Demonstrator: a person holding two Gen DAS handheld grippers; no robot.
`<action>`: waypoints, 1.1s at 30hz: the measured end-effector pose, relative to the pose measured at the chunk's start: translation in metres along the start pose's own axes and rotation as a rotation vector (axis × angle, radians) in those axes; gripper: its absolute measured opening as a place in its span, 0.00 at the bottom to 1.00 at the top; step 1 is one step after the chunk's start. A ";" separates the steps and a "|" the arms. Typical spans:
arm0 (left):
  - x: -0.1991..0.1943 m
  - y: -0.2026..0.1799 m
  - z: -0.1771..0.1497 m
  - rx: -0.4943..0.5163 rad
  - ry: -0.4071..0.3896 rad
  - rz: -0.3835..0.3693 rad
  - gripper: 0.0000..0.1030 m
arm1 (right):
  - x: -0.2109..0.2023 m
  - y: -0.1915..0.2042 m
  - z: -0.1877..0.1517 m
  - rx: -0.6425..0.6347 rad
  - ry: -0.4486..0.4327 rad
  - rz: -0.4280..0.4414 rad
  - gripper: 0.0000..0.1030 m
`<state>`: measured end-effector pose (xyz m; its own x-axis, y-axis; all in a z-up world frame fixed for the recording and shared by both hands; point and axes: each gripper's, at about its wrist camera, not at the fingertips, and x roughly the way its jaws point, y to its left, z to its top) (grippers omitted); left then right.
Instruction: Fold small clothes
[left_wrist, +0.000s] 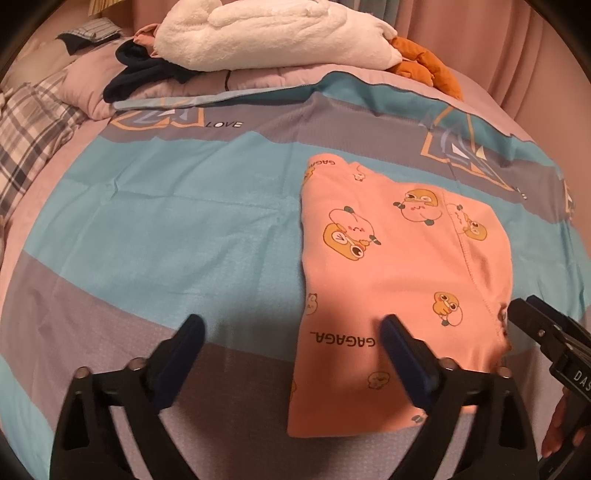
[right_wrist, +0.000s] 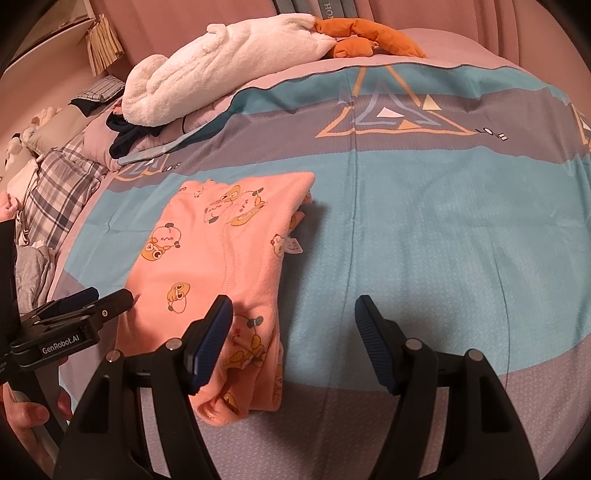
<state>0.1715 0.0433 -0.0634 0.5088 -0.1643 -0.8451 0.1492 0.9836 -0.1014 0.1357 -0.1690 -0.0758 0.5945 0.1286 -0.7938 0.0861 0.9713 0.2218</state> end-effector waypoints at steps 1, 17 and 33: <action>0.000 0.000 0.000 0.002 -0.004 0.003 0.94 | 0.000 0.001 0.000 0.000 -0.001 0.001 0.67; -0.012 0.000 -0.004 -0.033 0.013 -0.038 0.95 | -0.021 0.012 -0.006 -0.030 -0.026 -0.010 0.71; -0.046 -0.009 -0.020 -0.033 0.013 -0.081 0.95 | -0.055 0.018 -0.029 -0.045 -0.059 -0.010 0.96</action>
<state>0.1296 0.0433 -0.0340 0.4851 -0.2424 -0.8402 0.1615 0.9691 -0.1863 0.0813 -0.1529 -0.0450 0.6401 0.1079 -0.7607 0.0573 0.9806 0.1873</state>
